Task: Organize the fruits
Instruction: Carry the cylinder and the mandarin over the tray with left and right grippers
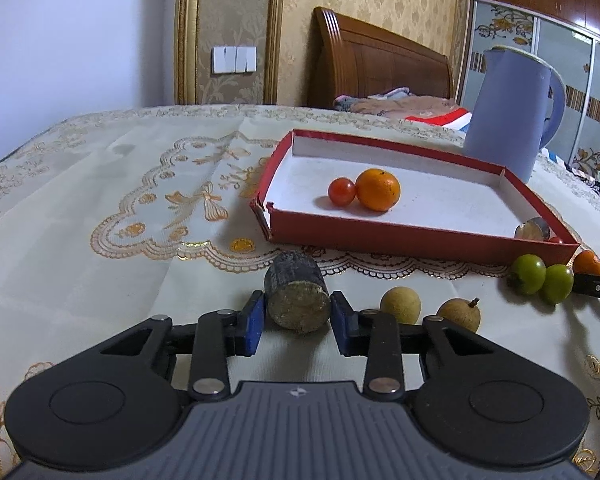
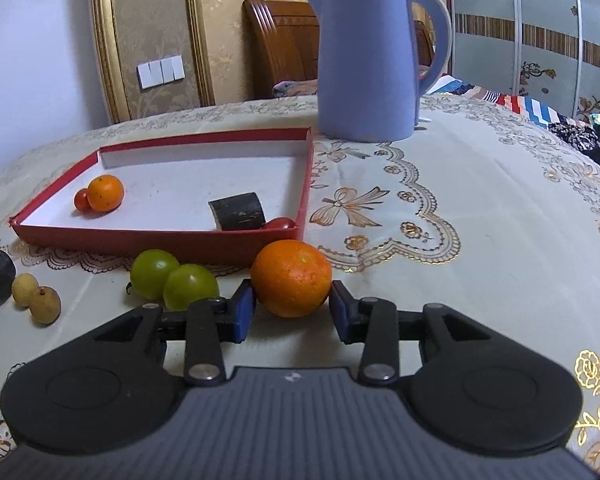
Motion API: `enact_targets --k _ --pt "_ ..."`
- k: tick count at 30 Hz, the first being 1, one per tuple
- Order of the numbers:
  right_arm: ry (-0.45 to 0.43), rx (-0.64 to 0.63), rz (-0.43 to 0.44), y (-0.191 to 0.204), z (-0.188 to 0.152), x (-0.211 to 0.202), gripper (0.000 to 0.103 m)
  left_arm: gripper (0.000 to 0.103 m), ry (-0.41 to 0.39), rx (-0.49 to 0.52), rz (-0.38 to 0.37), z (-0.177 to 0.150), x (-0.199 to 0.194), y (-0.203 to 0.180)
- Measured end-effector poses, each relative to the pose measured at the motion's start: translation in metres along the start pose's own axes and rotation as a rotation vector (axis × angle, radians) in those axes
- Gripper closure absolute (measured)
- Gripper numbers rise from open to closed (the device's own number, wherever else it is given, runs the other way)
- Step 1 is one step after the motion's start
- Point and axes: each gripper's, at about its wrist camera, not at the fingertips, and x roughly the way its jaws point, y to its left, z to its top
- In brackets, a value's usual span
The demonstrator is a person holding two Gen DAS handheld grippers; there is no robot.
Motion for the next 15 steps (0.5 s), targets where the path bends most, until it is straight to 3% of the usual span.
enact_targets --k 6,9,15 --pt "-0.07 -0.022 0.007 0.003 0.009 -0.019 0.065 0.07 -0.026 0.058 0.012 0.003 -0.009 -0.011" --pt "-0.102 -0.04 0.002 0.007 0.015 -0.025 0.065 0.071 -0.047 0.04 0.015 0.011 -0.012 -0.012" --pt "-0.116 -0.037 0.011 0.01 0.018 -0.027 0.065 0.072 -0.073 0.053 0.036 0.017 -0.016 -0.014"
